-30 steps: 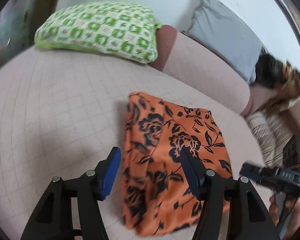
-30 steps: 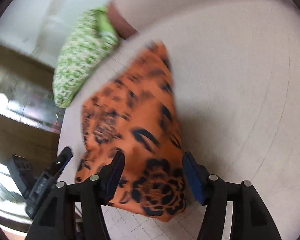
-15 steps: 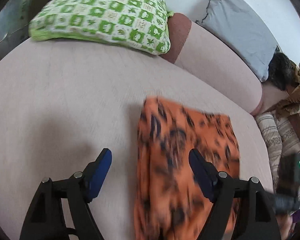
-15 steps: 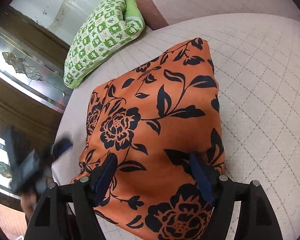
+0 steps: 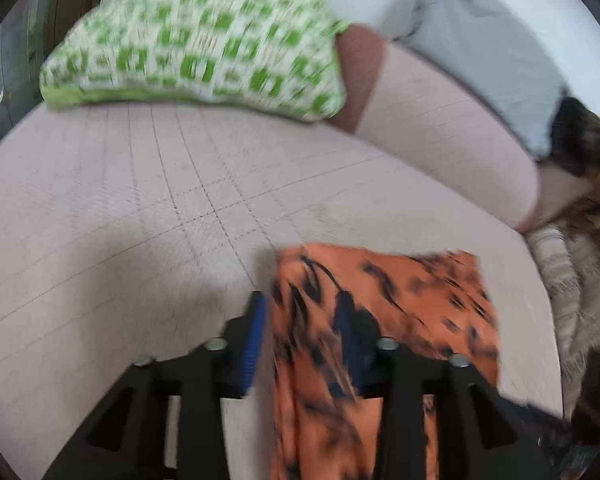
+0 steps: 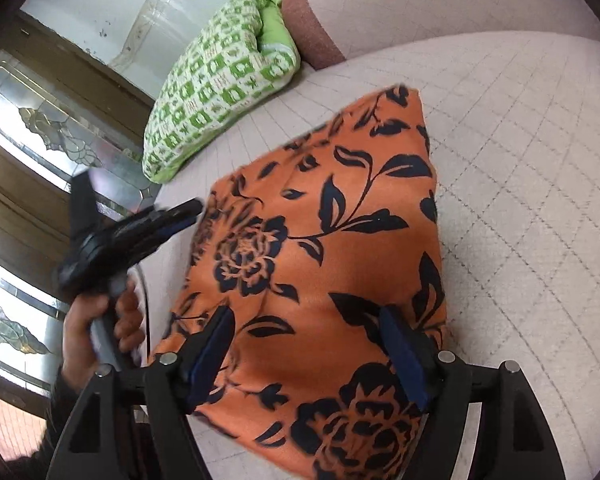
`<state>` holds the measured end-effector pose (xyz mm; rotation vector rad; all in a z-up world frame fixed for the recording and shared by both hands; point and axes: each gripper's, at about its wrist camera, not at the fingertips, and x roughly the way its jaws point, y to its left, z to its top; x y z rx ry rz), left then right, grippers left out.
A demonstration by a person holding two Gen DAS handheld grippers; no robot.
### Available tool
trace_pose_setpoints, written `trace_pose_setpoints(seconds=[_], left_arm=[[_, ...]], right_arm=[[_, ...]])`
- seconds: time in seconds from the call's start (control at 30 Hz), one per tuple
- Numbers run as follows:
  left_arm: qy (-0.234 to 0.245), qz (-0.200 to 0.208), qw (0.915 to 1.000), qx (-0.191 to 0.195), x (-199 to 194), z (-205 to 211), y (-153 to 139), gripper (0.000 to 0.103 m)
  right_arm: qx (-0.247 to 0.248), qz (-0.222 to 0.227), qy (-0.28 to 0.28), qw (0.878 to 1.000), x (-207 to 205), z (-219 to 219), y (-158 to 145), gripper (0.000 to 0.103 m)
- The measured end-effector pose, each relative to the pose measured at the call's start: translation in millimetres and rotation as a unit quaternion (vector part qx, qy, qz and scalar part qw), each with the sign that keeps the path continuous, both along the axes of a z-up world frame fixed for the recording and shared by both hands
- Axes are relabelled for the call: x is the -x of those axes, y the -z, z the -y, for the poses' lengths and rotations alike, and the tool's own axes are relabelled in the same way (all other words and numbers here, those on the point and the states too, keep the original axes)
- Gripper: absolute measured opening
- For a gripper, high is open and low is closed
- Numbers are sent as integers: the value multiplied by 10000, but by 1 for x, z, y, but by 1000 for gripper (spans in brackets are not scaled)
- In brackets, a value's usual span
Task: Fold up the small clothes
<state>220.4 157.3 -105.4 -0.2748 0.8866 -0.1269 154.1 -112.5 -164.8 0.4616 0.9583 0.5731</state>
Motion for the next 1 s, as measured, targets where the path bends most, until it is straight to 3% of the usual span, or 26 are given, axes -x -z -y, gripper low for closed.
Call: trace_pose_setpoints(seconds=[0.07,0.13,0.2,0.27,0.33,0.47,0.6,0.7,0.9,1.0], left_arm=[[189,139,9997,-28,38,12,-12,46],[415,199,9989,-58,66,27,-12,51],[202,203,9996,-71,89,33,-3,62],[94,-91,9999,-33,103,34,21,65],[88,-655,9972,-338,98,39,46,62],[-219,-305,9988,-313,117,34,26,61],[-143,-51,9984,-536,129,44,7,66],[-225,-107,9980,-580,135,45,4,66],[-283,-87,9975,-646,140,43,3,66],[-270,-100,9977,-621,138,45,5,66]], right_arm=[[-73,168,-45,9998,15,0,-8,77],[-104,46,-121,9999,24,-2,-1,77],[-120,-253,-134,9995,23,-3,17,77],[-208,-475,-128,9986,20,-3,30,77],[-176,-362,6,9992,29,-1,13,77],[65,188,50,9998,57,5,-20,78],[49,-66,119,9999,68,6,1,79],[389,-436,128,9982,64,2,31,79],[57,-3,268,9996,75,15,-2,79],[75,-193,121,9997,66,7,14,82]])
